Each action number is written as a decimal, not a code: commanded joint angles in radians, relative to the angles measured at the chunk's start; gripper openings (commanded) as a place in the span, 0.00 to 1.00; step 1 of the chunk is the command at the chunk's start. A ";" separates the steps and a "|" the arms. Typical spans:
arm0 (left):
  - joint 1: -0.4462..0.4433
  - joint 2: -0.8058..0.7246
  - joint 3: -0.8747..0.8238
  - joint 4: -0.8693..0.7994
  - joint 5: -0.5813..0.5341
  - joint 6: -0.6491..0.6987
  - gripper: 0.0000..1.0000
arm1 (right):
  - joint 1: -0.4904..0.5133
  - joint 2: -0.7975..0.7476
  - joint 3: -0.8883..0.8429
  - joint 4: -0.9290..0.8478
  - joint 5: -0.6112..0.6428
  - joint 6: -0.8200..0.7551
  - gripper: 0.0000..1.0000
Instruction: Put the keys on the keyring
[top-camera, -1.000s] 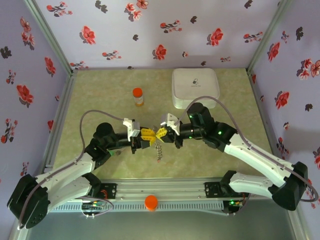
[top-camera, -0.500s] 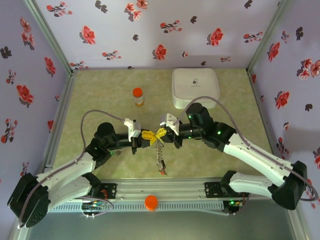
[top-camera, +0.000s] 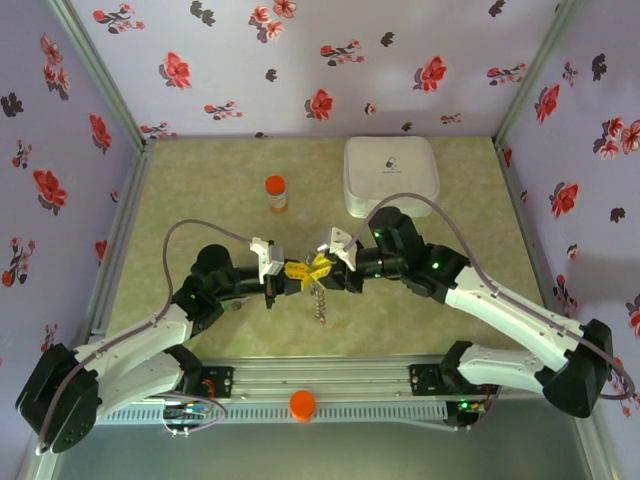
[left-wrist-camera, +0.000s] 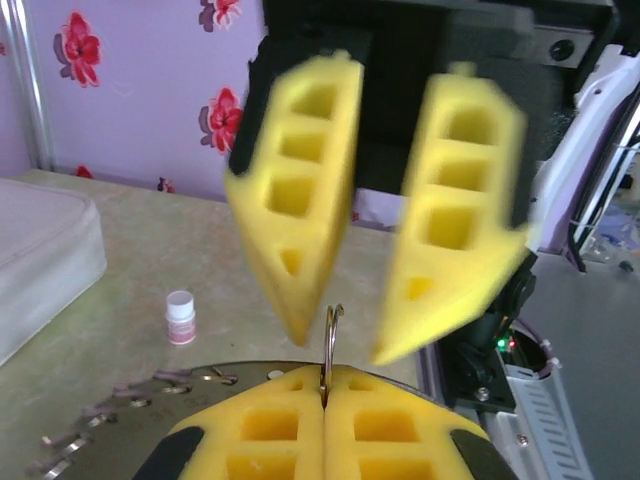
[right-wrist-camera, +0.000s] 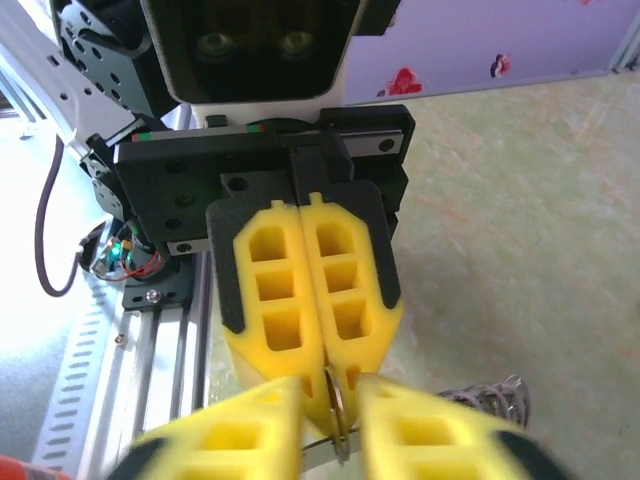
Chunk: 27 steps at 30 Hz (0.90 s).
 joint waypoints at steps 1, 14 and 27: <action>-0.020 -0.038 0.031 -0.023 -0.102 0.113 0.00 | -0.001 -0.090 -0.047 0.051 0.071 0.022 0.38; -0.190 -0.069 0.038 -0.230 -0.419 0.600 0.00 | 0.014 -0.150 -0.147 -0.018 0.171 -0.098 0.38; -0.205 -0.030 0.049 -0.226 -0.395 0.585 0.00 | 0.064 -0.114 -0.189 0.048 0.163 -0.276 0.37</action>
